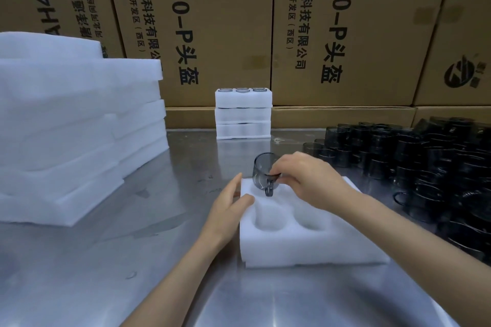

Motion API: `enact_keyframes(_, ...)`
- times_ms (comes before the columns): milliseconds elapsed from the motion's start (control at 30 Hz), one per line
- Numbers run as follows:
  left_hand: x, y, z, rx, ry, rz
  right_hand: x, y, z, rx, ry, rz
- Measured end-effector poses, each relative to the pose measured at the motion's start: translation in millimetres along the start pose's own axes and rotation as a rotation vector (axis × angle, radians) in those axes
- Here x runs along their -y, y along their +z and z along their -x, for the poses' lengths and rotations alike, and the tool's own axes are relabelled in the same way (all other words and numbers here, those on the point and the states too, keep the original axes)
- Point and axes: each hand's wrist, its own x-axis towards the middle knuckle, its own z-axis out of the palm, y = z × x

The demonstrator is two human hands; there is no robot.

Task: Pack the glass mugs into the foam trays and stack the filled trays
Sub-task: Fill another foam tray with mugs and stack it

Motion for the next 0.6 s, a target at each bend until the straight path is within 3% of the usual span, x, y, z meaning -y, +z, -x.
enact_keyframes(233, -1.1, 1.2, -2.2, 0.025, 0.046, -0.081, 6.9, -1.3, -4.7, 0.095, 0.032, 0.014)
enact_keyframes(400, -1.1, -0.8, -2.0, 0.016, 0.039, -0.096, 20.9, 2.5, -11.1, 0.056, 0.078, 0.053)
enact_keyframes(600, -1.7, -1.2, -1.7, 0.019, 0.075, -0.119, 19.8, 4.7, 0.2, 0.027, 0.068, -0.127)
